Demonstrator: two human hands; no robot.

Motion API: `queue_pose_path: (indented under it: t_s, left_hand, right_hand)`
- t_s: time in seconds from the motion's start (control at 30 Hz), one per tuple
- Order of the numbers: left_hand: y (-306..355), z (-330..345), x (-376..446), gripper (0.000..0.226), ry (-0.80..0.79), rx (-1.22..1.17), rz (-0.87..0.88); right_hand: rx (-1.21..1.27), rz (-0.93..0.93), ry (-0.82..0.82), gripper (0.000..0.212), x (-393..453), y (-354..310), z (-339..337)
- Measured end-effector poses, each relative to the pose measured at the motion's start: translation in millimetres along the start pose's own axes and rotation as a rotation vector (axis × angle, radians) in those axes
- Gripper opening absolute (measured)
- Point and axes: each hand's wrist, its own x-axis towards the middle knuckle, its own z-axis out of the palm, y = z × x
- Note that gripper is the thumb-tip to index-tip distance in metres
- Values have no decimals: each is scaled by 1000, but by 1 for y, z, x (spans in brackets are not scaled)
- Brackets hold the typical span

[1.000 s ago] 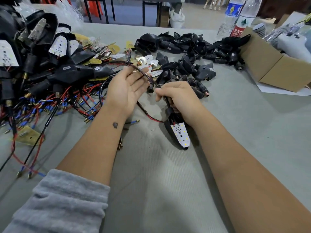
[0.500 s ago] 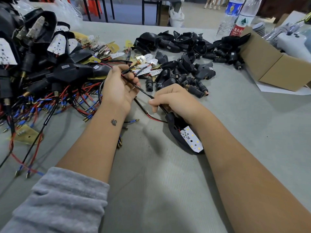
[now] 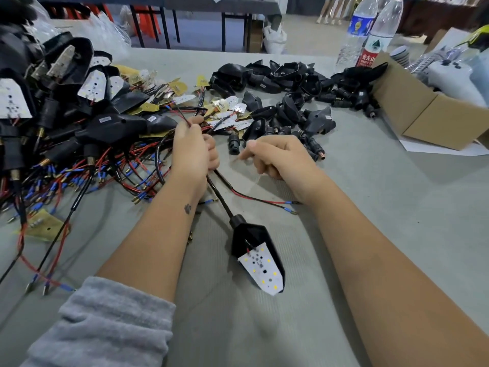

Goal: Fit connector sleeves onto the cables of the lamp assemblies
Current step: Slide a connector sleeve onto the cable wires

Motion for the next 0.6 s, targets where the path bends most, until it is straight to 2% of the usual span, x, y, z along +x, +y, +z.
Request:
queue_pose_path:
  t_s: [0.1, 0.17, 0.23, 0.3, 0.4, 0.5, 0.6]
  left_hand:
    - [-6, 4, -3, 29, -62, 179, 128]
    - [-11, 4, -3, 32, -113, 303, 176]
    - [-15, 4, -2, 34, -129, 506, 233]
    - [-17, 4, -2, 32, -123, 663, 286]
    - [-16, 3, -2, 34, -123, 626, 262]
    - [-13, 2, -5, 28, -139, 518, 287]
    - [-12, 4, -9, 28, -168, 553, 330]
  right_hand:
    - [-131, -5, 311, 25, 7, 7, -1]
    - [-352, 5, 507, 19, 11, 13, -4]
    - [-574, 17, 619, 18, 12, 17, -9]
    - [-749, 96, 602, 27, 12, 22, -13]
    - [-959, 191, 460, 34, 12, 26, -12]
    - [-958, 109, 438, 32, 14, 25, -11]
    - [-913, 98, 472, 32, 13, 23, -8]
